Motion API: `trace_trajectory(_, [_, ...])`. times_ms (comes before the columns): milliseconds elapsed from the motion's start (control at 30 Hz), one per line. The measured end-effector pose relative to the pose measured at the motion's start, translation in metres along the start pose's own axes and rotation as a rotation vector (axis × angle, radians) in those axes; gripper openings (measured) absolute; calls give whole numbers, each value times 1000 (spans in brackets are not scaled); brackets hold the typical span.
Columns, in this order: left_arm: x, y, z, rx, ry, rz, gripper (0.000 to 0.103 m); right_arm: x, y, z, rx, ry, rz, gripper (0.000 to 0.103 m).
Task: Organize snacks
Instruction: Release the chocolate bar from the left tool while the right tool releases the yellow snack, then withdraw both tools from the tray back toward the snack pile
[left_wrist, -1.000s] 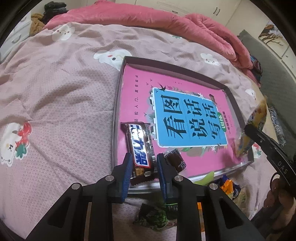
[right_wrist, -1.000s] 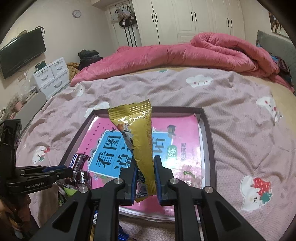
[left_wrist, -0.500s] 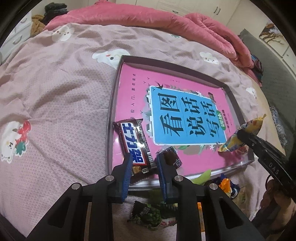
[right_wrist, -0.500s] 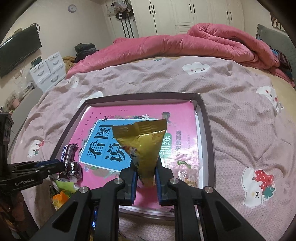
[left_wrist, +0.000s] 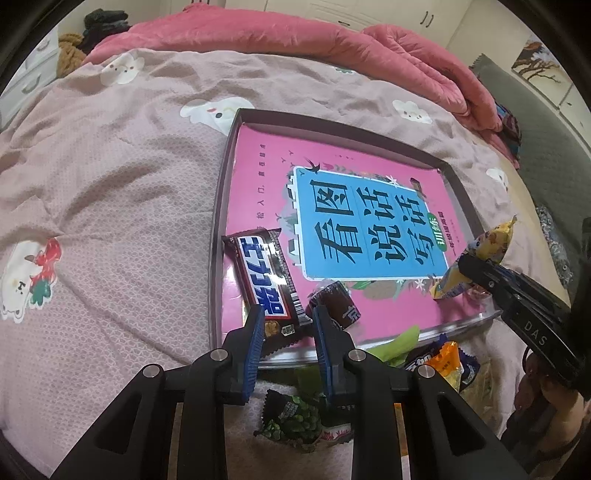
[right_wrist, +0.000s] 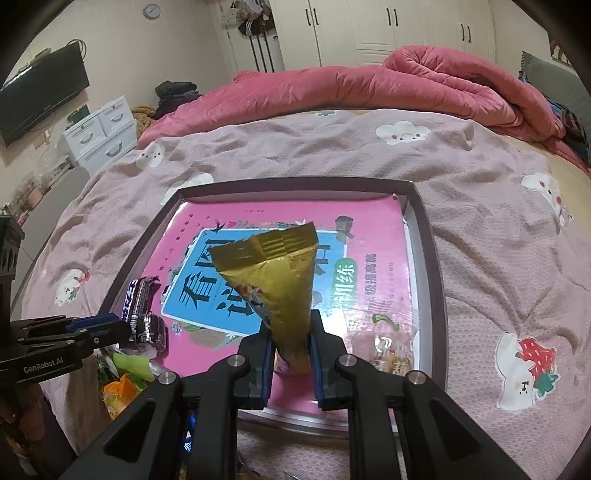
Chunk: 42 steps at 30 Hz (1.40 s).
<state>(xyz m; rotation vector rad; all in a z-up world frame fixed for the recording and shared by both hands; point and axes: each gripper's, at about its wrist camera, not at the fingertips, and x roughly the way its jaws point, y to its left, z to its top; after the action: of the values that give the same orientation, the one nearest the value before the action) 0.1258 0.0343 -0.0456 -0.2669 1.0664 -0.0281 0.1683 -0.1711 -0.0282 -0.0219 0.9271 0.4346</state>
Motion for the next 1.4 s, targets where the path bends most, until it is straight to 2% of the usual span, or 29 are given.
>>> trace_trajectory(500, [-4, -2, -4, 13, -15, -39, 27, 4, 8, -4, -9, 13, 7, 19])
trace_trajectory(800, [-6, -1, -3, 22, -24, -49, 27, 18, 12, -1, 5, 35, 26, 32])
trace_trajectory(867, [-6, -2, -3, 24, -24, -56, 27, 18, 11, -1, 7, 39, 26, 39])
trace_trajectory(1000, [-8, -2, -3, 22, -32, -67, 27, 16, 9, -2, 20, 32, 32, 43])
trace_trajectory(1067, [-10, -1, -5, 17, -40, -76, 27, 15, 7, -1, 32, 18, 35, 50])
trace_trajectory(1233, [-14, 3, -6, 8, -47, -76, 27, 13, 6, 3, 58, -2, 54, 51])
trace_trajectory(1400, [-19, 5, -4, 2, -64, -81, 29, -12, -4, 4, 101, -64, 87, 53])
